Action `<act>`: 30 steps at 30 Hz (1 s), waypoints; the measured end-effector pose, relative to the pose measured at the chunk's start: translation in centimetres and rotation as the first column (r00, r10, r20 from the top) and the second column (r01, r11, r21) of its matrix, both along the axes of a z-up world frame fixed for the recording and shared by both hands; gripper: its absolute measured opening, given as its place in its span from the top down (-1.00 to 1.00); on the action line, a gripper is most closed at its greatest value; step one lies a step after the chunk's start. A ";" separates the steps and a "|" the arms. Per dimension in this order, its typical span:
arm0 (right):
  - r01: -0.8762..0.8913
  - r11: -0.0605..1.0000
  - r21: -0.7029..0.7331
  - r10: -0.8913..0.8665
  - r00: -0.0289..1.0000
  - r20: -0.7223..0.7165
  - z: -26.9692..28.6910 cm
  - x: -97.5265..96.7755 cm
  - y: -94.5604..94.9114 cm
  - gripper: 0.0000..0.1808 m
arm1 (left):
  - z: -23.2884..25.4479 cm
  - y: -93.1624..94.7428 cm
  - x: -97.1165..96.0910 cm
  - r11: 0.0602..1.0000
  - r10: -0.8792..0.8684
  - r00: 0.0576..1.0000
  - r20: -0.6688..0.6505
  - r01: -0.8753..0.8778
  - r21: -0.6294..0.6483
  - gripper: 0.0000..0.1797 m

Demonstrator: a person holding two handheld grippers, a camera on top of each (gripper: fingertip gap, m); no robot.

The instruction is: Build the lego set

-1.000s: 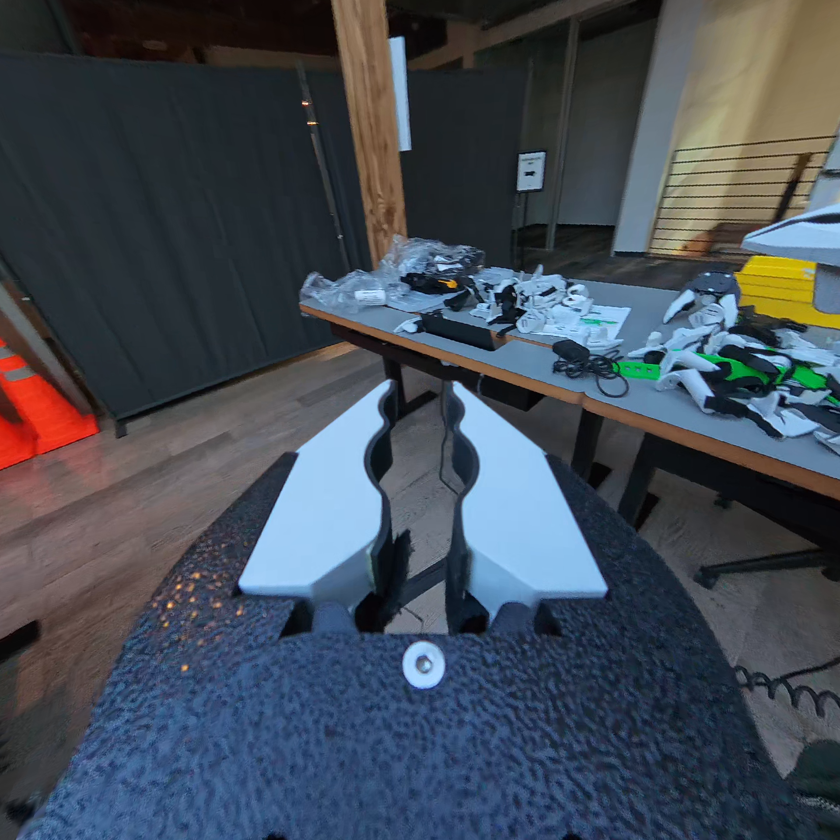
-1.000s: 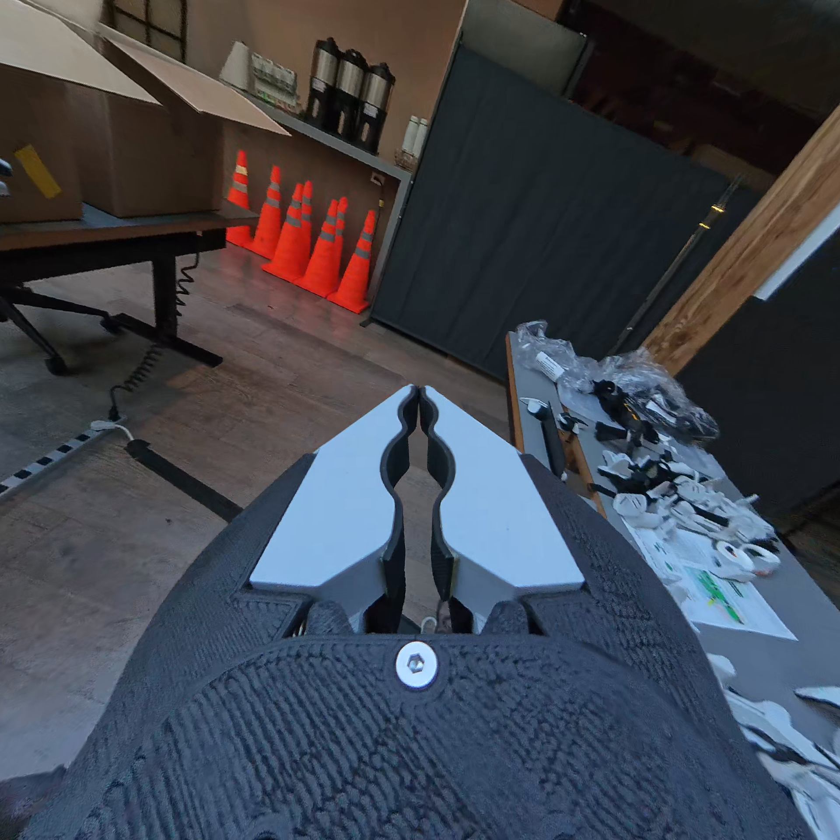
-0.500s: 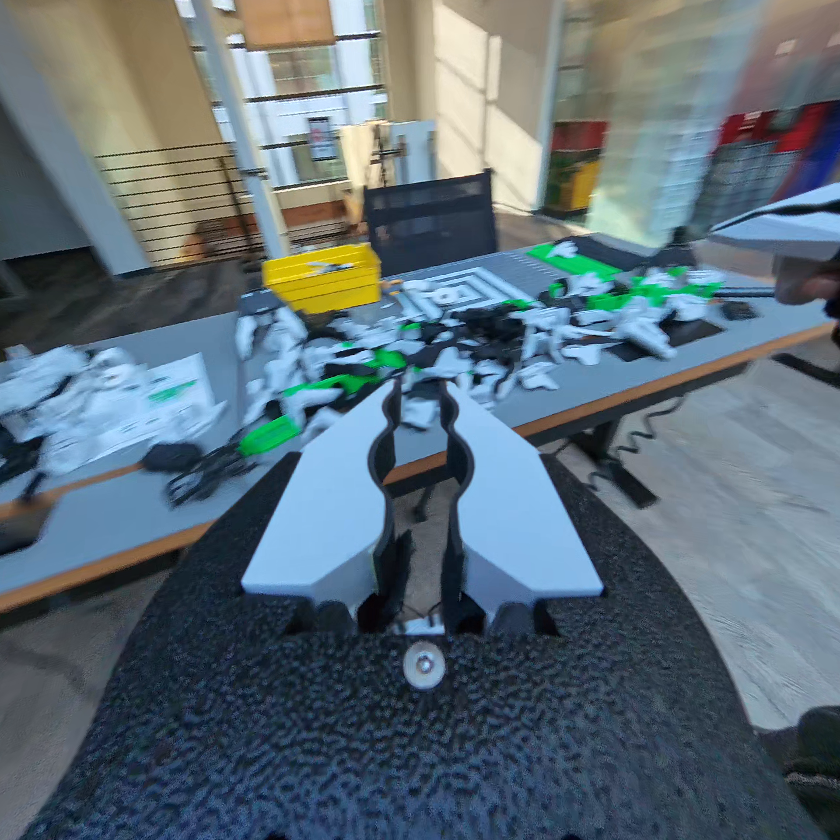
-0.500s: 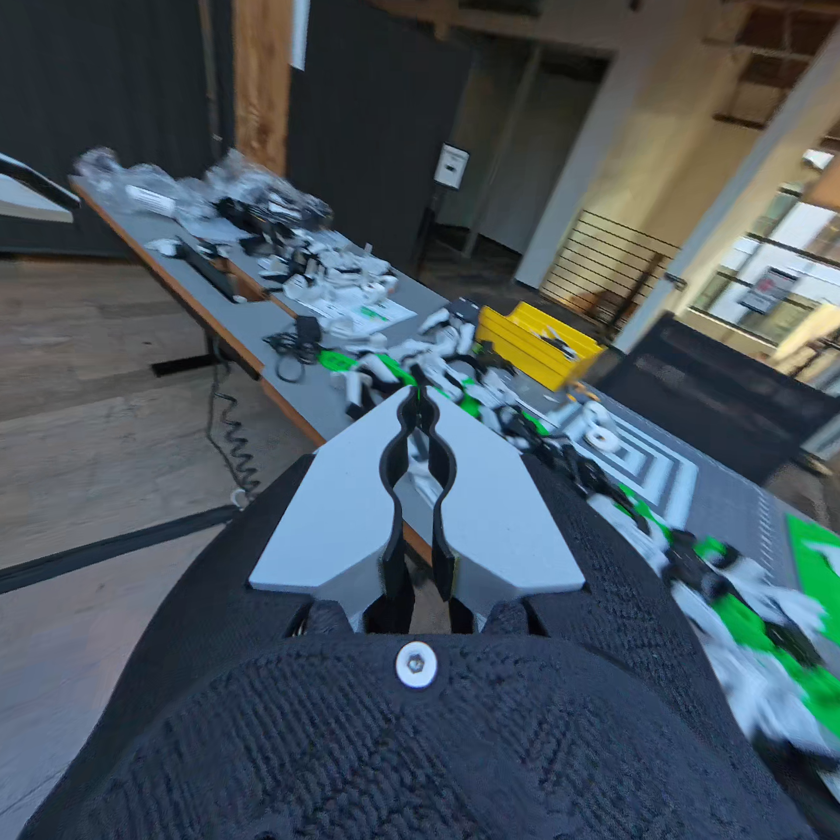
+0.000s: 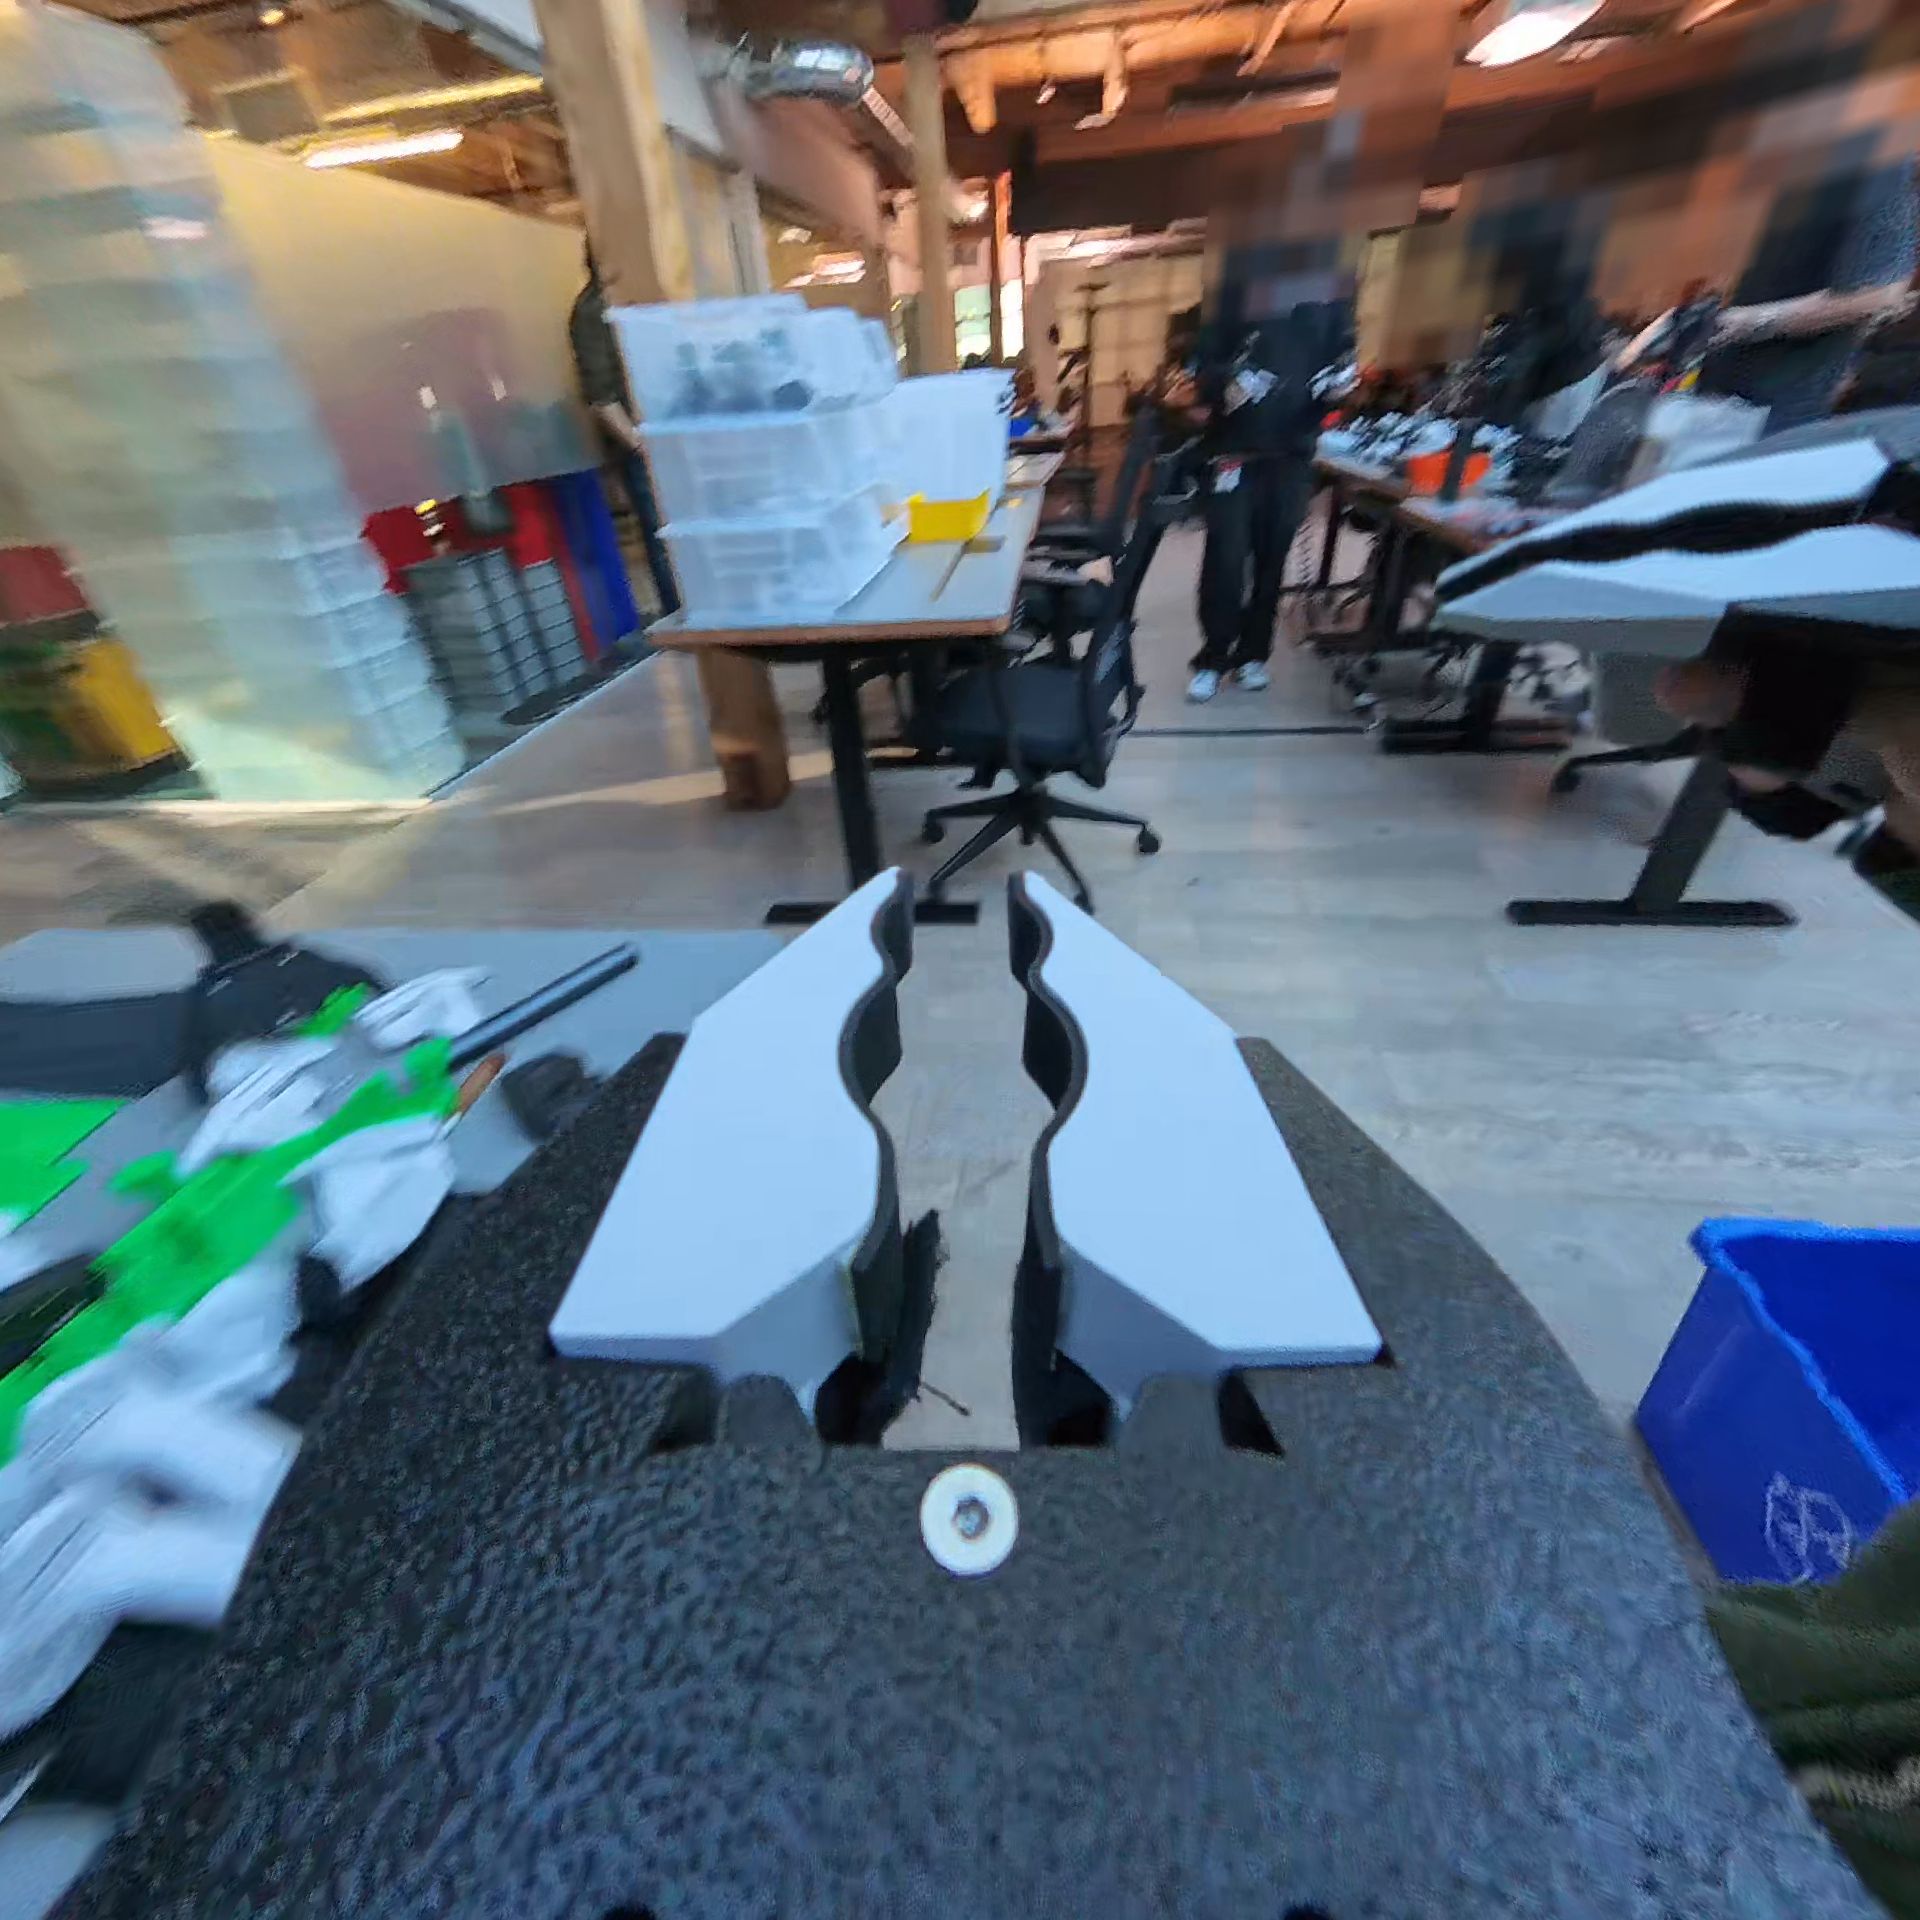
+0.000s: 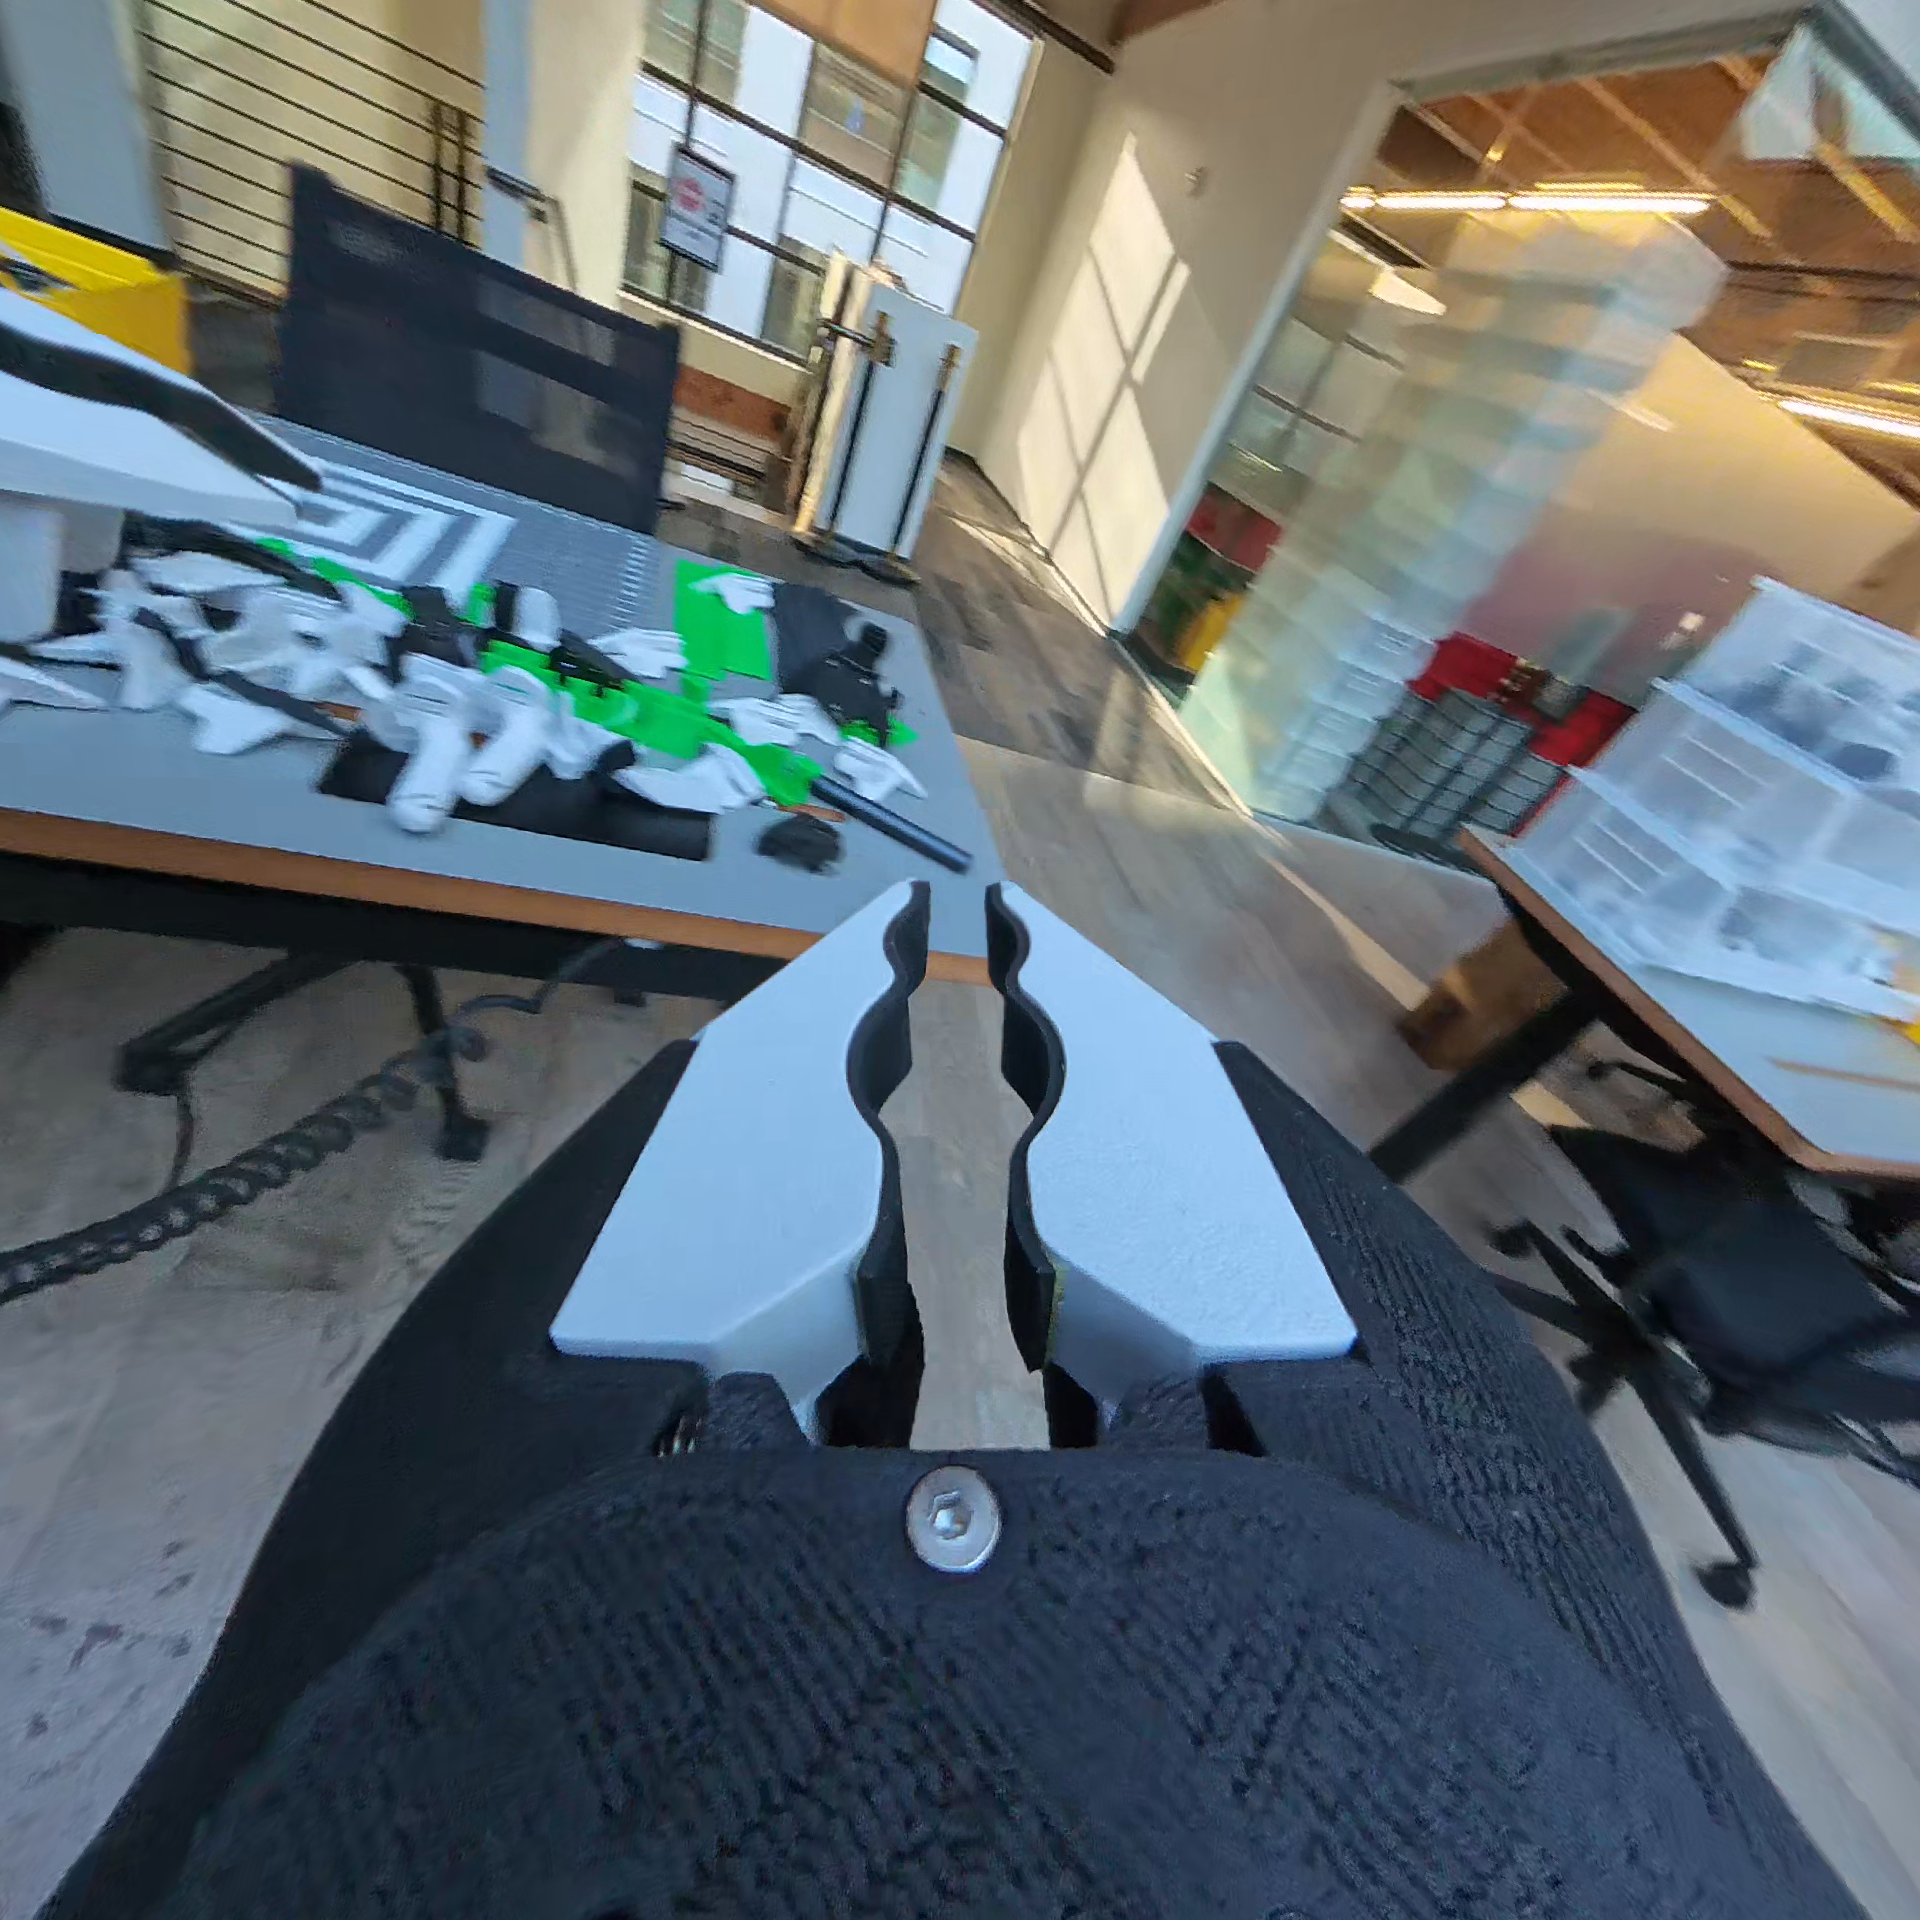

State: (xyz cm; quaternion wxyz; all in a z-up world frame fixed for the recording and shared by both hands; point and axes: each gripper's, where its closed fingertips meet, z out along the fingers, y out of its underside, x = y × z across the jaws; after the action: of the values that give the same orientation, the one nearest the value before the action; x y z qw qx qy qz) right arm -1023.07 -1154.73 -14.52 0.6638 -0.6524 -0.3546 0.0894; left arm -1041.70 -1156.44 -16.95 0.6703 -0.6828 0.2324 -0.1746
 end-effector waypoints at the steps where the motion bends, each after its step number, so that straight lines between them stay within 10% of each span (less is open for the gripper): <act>1: 0.038 0.999 0.001 -0.038 0.999 -0.010 0.4 2.5 1.2 0.90 | 0.4 2.2 2.8 0.999 -0.046 0.999 0.021 0.046 0.015 0.83; 20: 0.473 0.878 0.075 -0.475 0.880 0.004 1.5 21.9 31.2 1.00 | 3.0 40.1 21.0 0.937 -0.335 0.942 -0.001 0.333 0.107 1.00; 30: 0.773 0.628 0.084 -0.776 0.631 -0.006 1.5 39.0 34.6 0.87 | 1.8 50.9 36.4 0.835 -0.545 0.838 -0.015 0.544 0.081 0.82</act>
State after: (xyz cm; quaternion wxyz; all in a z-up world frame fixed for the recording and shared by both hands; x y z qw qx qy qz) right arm -984.06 -1120.17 -13.00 0.6575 -0.7160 -0.0535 -0.2284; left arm -1005.29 -1105.55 -15.15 0.6214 -0.5599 0.4207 -0.3514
